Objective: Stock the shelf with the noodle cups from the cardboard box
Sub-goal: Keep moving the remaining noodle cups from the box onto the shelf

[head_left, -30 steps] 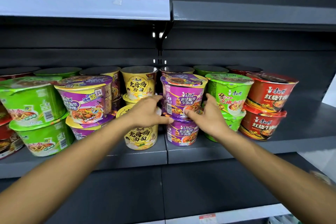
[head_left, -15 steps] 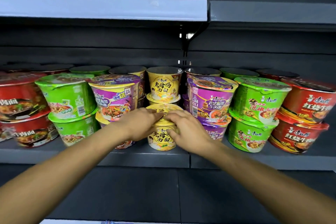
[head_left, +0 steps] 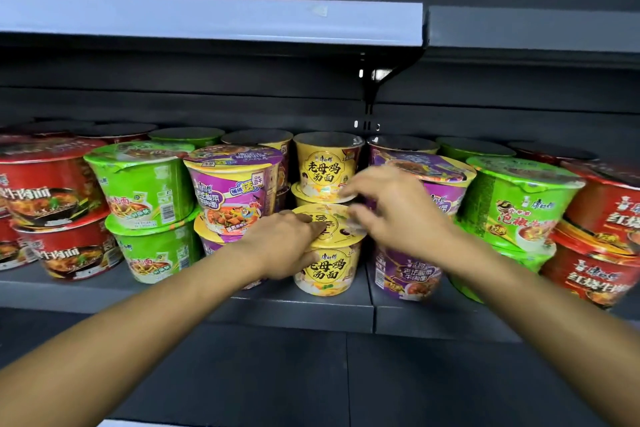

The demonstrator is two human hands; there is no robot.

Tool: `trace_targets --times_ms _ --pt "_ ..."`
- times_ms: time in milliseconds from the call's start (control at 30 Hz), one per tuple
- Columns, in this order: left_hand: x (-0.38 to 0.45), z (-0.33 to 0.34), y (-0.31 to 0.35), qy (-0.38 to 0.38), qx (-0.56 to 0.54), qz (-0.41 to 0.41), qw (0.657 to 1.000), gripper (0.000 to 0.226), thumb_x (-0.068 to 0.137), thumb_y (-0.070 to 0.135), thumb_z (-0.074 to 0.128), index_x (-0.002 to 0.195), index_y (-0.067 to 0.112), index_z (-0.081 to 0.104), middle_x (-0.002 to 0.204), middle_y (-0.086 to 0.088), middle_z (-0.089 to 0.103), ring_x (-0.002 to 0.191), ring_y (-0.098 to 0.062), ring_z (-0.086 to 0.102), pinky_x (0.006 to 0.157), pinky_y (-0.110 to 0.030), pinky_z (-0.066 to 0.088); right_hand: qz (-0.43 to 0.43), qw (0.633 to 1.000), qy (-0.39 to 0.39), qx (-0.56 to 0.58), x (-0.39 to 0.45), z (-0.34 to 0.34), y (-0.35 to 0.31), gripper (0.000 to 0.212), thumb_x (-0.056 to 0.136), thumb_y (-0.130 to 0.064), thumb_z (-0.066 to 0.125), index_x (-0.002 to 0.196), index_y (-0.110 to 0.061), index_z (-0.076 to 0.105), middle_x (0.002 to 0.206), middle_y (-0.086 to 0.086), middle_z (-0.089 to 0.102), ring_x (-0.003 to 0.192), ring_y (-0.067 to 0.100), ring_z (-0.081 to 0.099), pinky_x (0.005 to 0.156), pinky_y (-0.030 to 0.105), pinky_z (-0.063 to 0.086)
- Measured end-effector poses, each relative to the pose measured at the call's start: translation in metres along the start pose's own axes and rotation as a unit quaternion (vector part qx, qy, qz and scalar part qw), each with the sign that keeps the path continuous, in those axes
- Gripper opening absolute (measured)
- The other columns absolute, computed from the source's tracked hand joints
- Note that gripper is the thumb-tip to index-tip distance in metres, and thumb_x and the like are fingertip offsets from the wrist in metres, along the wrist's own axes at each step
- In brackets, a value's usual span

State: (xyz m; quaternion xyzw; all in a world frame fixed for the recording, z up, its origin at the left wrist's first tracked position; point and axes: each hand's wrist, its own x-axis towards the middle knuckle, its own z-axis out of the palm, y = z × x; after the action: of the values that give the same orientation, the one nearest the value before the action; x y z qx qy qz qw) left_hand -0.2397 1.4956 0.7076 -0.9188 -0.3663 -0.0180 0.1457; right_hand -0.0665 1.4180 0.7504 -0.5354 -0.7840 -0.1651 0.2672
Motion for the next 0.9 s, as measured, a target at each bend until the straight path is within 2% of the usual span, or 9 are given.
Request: trace_targets --times_ms 67,100,200,267,367,500,900 --pt "0.002 0.000 0.003 -0.001 0.011 -0.004 1.000 0.057 0.094 0.046 0.046 0.144 0.022 0.032 0.135 -0.006 0.050 0.121 -0.029 0.049 0.090 -0.041 0.050 -0.001 0.996 0.059 -0.060 0.006 -0.028 0.010 0.027 0.083 -0.018 0.068 0.110 -0.014 0.069 0.108 0.004 0.068 0.104 0.025 0.056 0.091 0.032 0.042" --pt "0.002 0.000 0.004 0.000 0.015 -0.007 1.000 0.057 0.094 0.046 0.046 0.144 0.022 0.032 0.135 -0.006 0.050 0.120 -0.029 0.050 0.089 -0.040 0.050 0.010 0.994 0.050 -0.099 0.010 -0.037 0.016 0.032 0.084 -0.023 0.067 0.115 -0.015 0.067 0.113 0.004 0.066 0.109 0.026 0.054 0.095 0.035 0.043" --pt "0.003 -0.001 0.006 0.002 0.021 -0.009 1.000 0.059 0.094 0.047 0.046 0.145 0.022 0.030 0.136 -0.006 0.049 0.122 -0.029 0.049 0.089 -0.040 0.048 0.097 0.977 -0.079 -0.173 0.017 -0.044 0.037 0.065 0.083 -0.047 0.063 0.139 -0.021 0.045 0.138 0.004 0.052 0.128 0.028 0.043 0.105 0.042 0.038" --pt "0.003 -0.001 0.005 -0.003 0.021 -0.005 1.000 0.062 0.094 0.048 0.046 0.147 0.023 0.027 0.138 -0.006 0.048 0.123 -0.029 0.048 0.091 -0.041 0.048 0.143 0.964 -0.173 -0.143 0.018 -0.043 0.047 0.078 0.081 -0.056 0.061 0.147 -0.028 0.030 0.148 0.000 0.042 0.133 0.027 0.040 0.108 0.041 0.036" --pt "0.002 -0.001 0.003 -0.011 0.021 0.003 1.000 0.062 0.095 0.048 0.045 0.148 0.023 0.025 0.140 -0.007 0.046 0.124 -0.029 0.047 0.094 -0.043 0.049 0.159 0.956 -0.230 -0.094 0.019 -0.051 0.054 0.067 0.085 -0.052 0.059 0.145 -0.036 0.033 0.141 -0.004 0.050 0.126 0.024 0.049 0.103 0.030 0.039" --pt "0.000 -0.001 0.004 -0.004 0.027 0.004 1.000 0.062 0.096 0.048 0.043 0.149 0.024 0.022 0.143 -0.005 0.043 0.125 -0.028 0.046 0.092 -0.041 0.048 0.154 0.960 -0.222 -0.072 0.023 -0.061 0.056 0.051 0.085 -0.047 0.062 0.134 -0.042 0.048 0.124 -0.005 0.063 0.113 0.020 0.056 0.096 0.031 0.044" --pt "-0.001 0.000 0.003 -0.008 0.016 -0.005 1.000 0.063 0.095 0.047 0.045 0.149 0.024 0.024 0.144 -0.006 0.042 0.127 -0.029 0.044 0.094 -0.043 0.048 0.163 0.956 -0.205 -0.131 0.028 -0.055 0.052 0.057 0.084 -0.056 0.057 0.138 -0.040 0.045 0.127 -0.001 0.061 0.117 0.025 0.054 0.093 0.035 0.046"
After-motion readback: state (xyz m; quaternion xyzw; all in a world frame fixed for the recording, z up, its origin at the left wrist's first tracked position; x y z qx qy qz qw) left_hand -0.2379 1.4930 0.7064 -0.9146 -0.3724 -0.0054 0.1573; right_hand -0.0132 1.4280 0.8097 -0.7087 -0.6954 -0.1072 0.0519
